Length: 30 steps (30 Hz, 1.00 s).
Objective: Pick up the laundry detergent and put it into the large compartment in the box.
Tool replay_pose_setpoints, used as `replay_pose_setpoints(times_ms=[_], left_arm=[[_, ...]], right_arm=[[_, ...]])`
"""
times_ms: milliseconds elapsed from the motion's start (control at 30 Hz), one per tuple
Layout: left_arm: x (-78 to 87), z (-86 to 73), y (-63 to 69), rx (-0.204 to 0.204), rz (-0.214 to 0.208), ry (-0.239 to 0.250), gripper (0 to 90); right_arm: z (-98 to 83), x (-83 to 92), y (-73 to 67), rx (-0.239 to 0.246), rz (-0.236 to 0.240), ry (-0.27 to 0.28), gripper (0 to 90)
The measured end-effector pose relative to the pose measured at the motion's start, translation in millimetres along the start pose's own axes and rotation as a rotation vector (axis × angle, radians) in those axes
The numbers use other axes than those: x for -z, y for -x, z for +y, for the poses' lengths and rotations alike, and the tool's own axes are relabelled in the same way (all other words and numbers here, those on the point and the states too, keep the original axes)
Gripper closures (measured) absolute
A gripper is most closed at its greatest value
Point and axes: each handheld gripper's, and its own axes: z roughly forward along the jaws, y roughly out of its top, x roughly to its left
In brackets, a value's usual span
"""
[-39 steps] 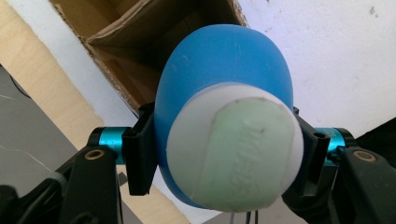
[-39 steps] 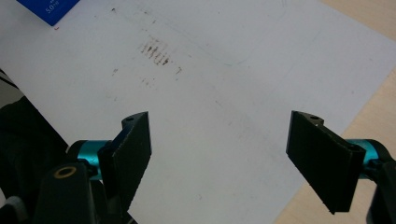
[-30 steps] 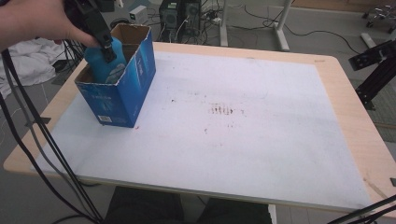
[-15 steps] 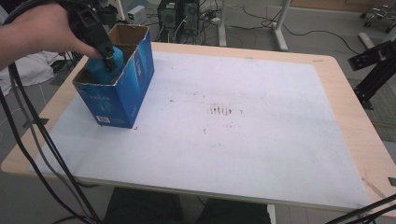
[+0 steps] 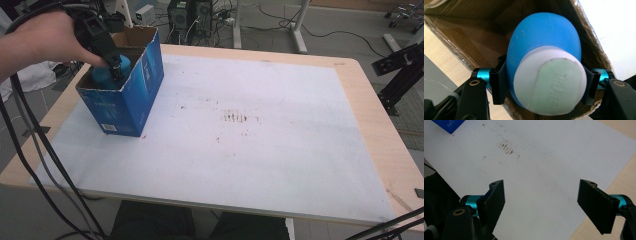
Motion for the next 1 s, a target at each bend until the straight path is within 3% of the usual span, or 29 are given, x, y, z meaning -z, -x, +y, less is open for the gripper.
replay_pose_setpoints(times_ms=[1000], left_arm=[[-10.0,-0.7,0.5,0.0,-0.005,-0.001,36.9]], right_arm=[[-0.9,-1.4,0.5,-0.001,0.0,-0.003,21.6]])
